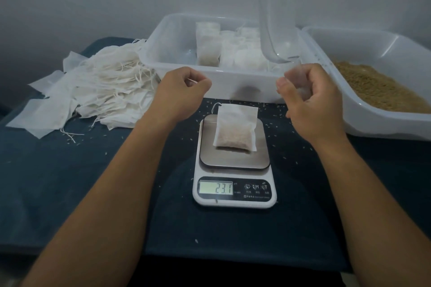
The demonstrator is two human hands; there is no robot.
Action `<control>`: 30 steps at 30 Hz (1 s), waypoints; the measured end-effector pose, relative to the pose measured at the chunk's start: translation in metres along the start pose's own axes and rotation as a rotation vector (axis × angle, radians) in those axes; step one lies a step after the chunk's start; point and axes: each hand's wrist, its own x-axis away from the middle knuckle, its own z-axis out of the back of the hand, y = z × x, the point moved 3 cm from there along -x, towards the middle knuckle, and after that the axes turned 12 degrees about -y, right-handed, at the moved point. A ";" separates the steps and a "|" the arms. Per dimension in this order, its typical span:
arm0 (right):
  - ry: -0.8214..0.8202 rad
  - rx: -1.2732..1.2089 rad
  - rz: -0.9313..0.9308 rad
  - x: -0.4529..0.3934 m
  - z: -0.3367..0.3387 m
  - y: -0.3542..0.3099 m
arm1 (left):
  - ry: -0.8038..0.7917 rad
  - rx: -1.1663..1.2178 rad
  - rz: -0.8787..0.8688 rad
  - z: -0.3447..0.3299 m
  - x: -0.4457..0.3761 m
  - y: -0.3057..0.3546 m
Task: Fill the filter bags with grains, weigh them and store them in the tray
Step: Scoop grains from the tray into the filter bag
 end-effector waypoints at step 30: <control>-0.210 -0.021 0.101 -0.008 -0.003 -0.041 | -0.620 0.300 -0.270 -0.027 0.021 0.021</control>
